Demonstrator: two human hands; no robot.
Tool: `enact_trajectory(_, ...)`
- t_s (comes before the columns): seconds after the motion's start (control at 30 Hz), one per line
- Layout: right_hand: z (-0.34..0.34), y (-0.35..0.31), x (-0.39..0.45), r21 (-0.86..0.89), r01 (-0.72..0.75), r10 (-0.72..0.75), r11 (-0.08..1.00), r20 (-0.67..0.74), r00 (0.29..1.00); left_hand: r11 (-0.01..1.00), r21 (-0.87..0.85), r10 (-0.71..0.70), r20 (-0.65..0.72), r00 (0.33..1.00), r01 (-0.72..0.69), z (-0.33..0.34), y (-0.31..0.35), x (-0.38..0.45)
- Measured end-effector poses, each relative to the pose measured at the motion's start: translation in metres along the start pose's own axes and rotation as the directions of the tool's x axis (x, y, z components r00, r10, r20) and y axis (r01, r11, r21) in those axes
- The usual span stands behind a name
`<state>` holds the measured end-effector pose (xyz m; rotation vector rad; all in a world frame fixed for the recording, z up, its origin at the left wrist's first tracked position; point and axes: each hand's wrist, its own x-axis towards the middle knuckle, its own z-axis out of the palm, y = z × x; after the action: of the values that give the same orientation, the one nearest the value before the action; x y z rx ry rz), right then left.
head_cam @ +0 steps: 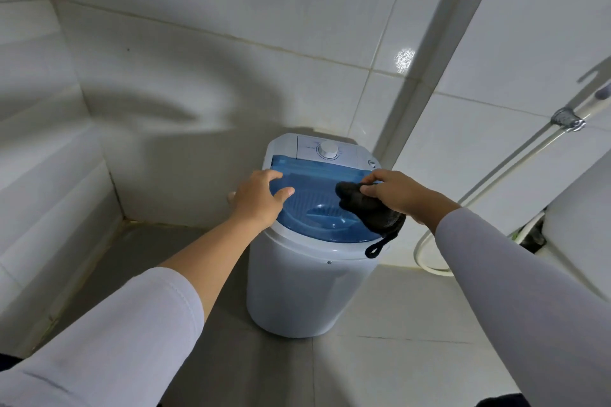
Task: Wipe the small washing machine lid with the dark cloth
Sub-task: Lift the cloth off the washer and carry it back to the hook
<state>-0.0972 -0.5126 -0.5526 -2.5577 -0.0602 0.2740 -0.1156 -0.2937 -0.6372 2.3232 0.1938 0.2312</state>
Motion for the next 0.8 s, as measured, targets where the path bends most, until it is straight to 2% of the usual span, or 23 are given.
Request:
enact_trajectory(0.07, -0.005, -0.003, -0.006, 0.186, -0.034, 0.032, 0.982, 0.014, 0.999, 0.992, -0.079, 0.102, 0.025, 0.994, -0.100, -0.001, 0.019, -0.006)
enact_trajectory(0.13, -0.010, -0.007, -0.013, 0.343, -0.049, 0.040, 0.938, 0.032, 0.999, 0.975, -0.149, 0.183, 0.117, 0.976, -0.164, -0.004, 0.043, -0.012)
enact_trajectory(0.2, -0.015, -0.010, -0.019, 0.479, -0.040, 0.019, 0.877, 0.049, 0.999, 0.960, -0.217, 0.223, 0.223, 0.949, -0.175, -0.007, 0.064, -0.016)
enact_trajectory(0.3, -0.025, -0.016, -0.030, 0.606, 0.001, -0.048, 0.795, 0.061, 0.997, 0.946, -0.277, 0.242, 0.253, 0.937, -0.169, -0.015, 0.091, -0.020)
enact_trajectory(0.4, -0.035, -0.021, -0.039, 0.621, 0.032, -0.079, 0.783, 0.048, 0.996, 0.935, -0.314, 0.235, 0.196, 0.952, -0.166, -0.025, 0.108, -0.022)
enact_trajectory(0.53, -0.053, -0.030, -0.054, 0.497, 0.069, -0.051, 0.865, -0.050, 0.997, 0.899, -0.401, 0.231, 0.099, 0.968, -0.173, -0.042, 0.126, -0.026)
enact_trajectory(0.67, -0.063, -0.041, -0.067, 0.538, 0.142, -0.085, 0.831, -0.130, 0.988, 0.943, -0.265, 0.213, 0.018, 0.977, -0.200, -0.061, 0.142, -0.034)
enact_trajectory(0.8, -0.066, -0.053, -0.076, 0.545, 0.193, -0.170, 0.816, -0.093, 0.981, 0.949, -0.234, 0.205, -0.042, 0.978, -0.209, -0.081, 0.150, -0.039)
